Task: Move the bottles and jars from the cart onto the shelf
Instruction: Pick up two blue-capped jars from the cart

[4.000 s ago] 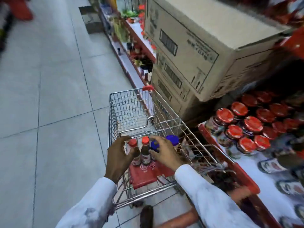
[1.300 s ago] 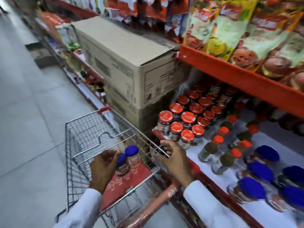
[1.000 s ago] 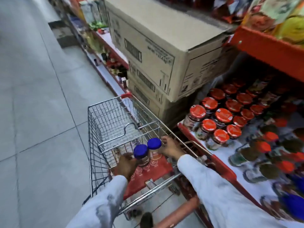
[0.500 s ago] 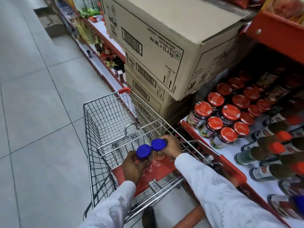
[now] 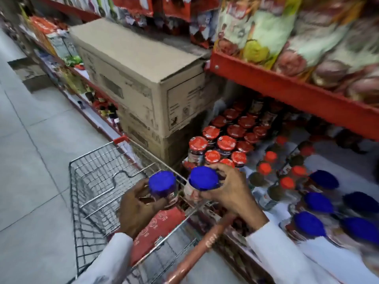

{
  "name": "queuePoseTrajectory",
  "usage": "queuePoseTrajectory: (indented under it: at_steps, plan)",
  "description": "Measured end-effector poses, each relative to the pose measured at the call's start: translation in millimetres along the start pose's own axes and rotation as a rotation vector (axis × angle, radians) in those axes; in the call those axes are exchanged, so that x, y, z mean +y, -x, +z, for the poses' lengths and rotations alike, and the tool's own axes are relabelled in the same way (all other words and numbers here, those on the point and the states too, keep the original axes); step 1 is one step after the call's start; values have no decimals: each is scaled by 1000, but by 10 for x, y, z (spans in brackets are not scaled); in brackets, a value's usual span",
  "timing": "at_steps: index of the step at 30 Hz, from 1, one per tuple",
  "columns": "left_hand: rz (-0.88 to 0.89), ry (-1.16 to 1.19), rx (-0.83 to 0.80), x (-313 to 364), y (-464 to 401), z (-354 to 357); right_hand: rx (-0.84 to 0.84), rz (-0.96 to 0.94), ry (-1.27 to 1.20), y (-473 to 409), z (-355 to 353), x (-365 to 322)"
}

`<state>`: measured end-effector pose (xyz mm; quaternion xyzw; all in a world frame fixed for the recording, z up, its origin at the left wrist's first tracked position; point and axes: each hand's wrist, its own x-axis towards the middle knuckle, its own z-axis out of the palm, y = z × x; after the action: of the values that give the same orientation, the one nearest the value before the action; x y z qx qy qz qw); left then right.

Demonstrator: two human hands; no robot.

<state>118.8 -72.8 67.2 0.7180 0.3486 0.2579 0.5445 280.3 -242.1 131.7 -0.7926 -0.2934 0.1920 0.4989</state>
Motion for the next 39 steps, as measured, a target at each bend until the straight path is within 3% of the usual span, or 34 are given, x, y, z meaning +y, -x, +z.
queuePoseTrajectory:
  at_steps: [12,22,28,39]
  plan:
    - [363,16,-404,1277,945,1901,457,86,49,1784,-2069,549]
    - [331,-142,-625,1192,1733,3339,813,326,154,2649,-2731,1576]
    - [315,-309,-612,934,1925,3769,851,372,285,2641,-2695,1951]
    - [227,-322,-622,825,2055,3946,842,454,147,2538,-2544,2130]
